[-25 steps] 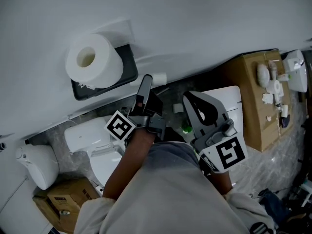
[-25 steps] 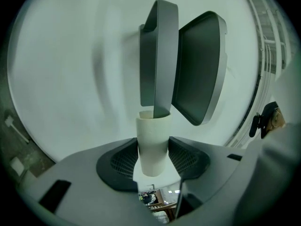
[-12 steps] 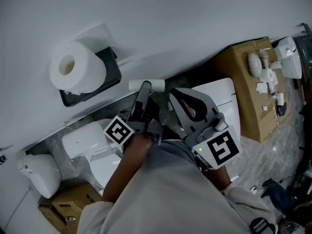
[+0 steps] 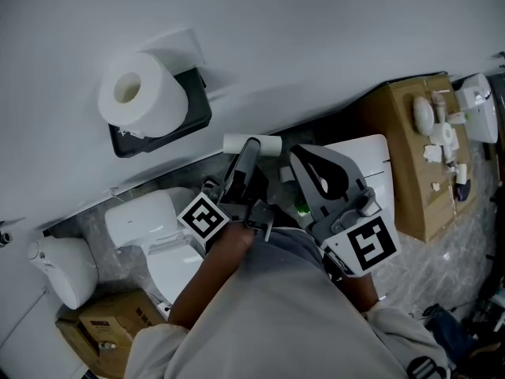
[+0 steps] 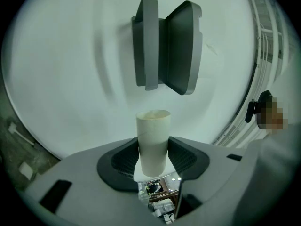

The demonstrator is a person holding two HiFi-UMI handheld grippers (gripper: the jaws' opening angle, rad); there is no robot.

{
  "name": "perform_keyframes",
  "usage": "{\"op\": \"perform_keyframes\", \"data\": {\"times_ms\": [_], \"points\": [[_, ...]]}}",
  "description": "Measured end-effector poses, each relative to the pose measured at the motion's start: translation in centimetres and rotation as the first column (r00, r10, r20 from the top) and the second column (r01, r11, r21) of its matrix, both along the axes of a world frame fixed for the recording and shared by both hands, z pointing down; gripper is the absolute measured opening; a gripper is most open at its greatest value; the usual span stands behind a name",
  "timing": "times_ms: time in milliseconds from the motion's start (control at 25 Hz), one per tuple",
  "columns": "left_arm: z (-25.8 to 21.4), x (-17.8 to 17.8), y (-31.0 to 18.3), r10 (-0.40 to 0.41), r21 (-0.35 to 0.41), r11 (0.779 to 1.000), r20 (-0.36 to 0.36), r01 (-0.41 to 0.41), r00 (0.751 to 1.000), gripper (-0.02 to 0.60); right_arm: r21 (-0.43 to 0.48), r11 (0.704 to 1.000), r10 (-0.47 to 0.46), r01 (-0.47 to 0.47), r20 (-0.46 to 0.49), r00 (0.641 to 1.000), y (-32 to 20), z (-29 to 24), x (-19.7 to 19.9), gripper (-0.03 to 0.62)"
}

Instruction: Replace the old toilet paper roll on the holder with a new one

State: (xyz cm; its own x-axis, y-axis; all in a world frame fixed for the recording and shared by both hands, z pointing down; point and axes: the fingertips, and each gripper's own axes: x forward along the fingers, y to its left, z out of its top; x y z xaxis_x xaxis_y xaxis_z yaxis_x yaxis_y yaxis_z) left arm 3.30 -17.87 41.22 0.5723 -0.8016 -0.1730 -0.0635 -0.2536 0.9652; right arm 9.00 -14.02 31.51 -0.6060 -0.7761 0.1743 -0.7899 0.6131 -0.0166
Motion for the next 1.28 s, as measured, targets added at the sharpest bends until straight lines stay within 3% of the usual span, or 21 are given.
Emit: {"op": "perform_keyframes", "data": {"times_ms": [440, 680, 920, 1040, 1280], "points": [[-1.5, -4.5, 2.1, -0.133, 0.052, 0.990, 0.082, 0.129, 0.988, 0.196, 0.012, 0.997, -0.072, 0.072, 0.005, 0.997, 1.1, -0.1, -1.5, 0.018], [-1.9, -9.0, 3.7, -0.233, 0.083, 0.972, 0.255, 0.219, 0.938, 0.193, 0.026, 0.992, -0.126, 0.126, 0.015, 0.992, 1.6, -0.4, -3.2, 0.018], [-4.2, -11.9, 4.9, -0.293, 0.142, 0.954, 0.253, 0.264, 0.922, 0.193, 0.045, 0.984, -0.173, 0.172, 0.024, 0.985, 1.8, -1.0, -4.8, 0.018], [-4.6, -13.7, 5.6, -0.329, 0.156, 0.943, 0.289, 0.295, 0.899, 0.193, 0.056, 0.980, -0.194, 0.193, 0.024, 0.981, 2.0, -1.4, -5.6, 0.018], [-6.3, -16.2, 6.1, -0.387, 0.196, 0.919, 0.292, 0.342, 0.875, 0.186, 0.072, 0.970, -0.235, 0.233, 0.023, 0.972, 2.1, -2.0, -7.2, 0.018]]}}
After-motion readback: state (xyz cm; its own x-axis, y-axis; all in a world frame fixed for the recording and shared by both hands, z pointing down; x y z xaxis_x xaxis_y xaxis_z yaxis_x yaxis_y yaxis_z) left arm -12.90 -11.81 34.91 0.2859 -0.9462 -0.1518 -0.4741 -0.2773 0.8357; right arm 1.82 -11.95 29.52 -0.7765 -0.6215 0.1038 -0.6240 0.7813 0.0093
